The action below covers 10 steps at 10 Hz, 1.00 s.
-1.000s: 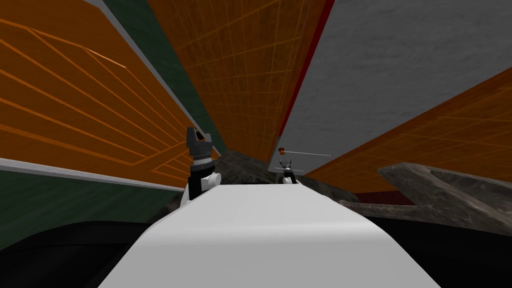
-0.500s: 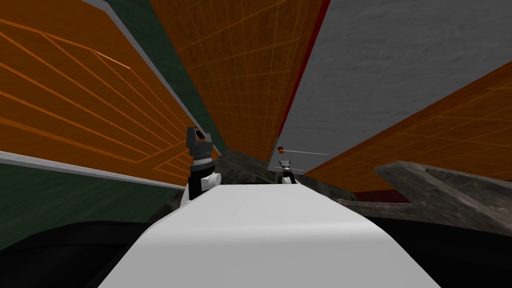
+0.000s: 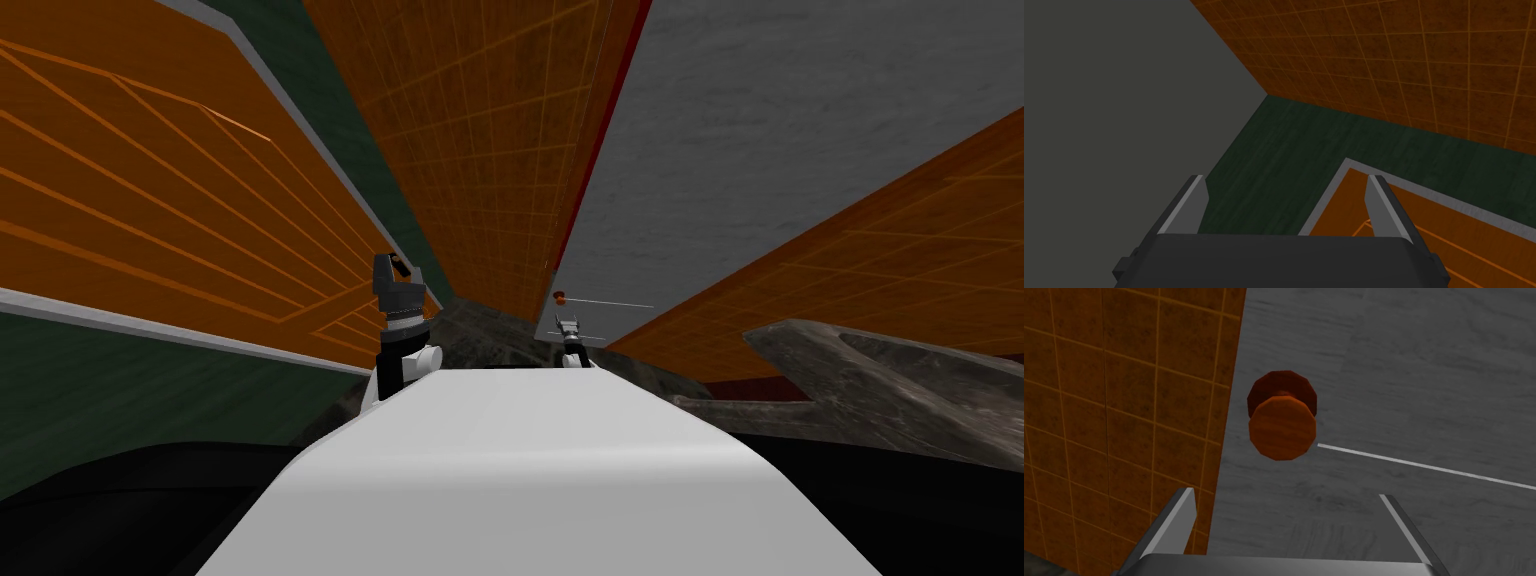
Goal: Pull the door open
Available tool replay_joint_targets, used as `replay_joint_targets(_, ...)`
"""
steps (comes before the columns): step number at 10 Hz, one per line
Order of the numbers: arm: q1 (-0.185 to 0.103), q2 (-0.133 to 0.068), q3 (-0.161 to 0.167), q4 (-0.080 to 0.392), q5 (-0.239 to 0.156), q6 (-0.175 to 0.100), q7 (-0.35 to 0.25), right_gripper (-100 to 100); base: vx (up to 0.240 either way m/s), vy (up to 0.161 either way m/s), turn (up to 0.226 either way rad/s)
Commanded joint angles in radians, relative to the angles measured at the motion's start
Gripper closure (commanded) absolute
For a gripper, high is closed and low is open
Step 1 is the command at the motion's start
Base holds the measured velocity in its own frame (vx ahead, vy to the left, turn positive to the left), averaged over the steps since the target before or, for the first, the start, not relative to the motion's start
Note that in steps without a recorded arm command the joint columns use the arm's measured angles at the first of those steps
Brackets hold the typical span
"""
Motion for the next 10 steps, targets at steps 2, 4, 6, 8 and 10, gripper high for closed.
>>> replay_joint_targets(2, 0.0, 0.002, 0.019, -0.01, -0.025, 0.004, -0.078, -100, -0.05, -0.017, 0.01)
replay_joint_targets(4, 0.001, 0.003, 0.029, -0.016, -0.039, 0.006, -0.123, -100, -0.046, -0.014, 0.006)
replay_joint_targets(6, 0.003, 0.002, 0.03, -0.02, -0.042, 0.007, -0.127, -100, -0.026, -0.011, 0.004)
replay_joint_targets(8, 0.018, -0.027, 0.02, -0.006, -0.052, -0.009, -0.162, -100, 0.162, 0.016, 0.156)
replay_joint_targets(10, 0.03, -0.052, 0.01, 0.007, -0.06, -0.025, -0.189, -100, 0.221, 0.034, 0.123)
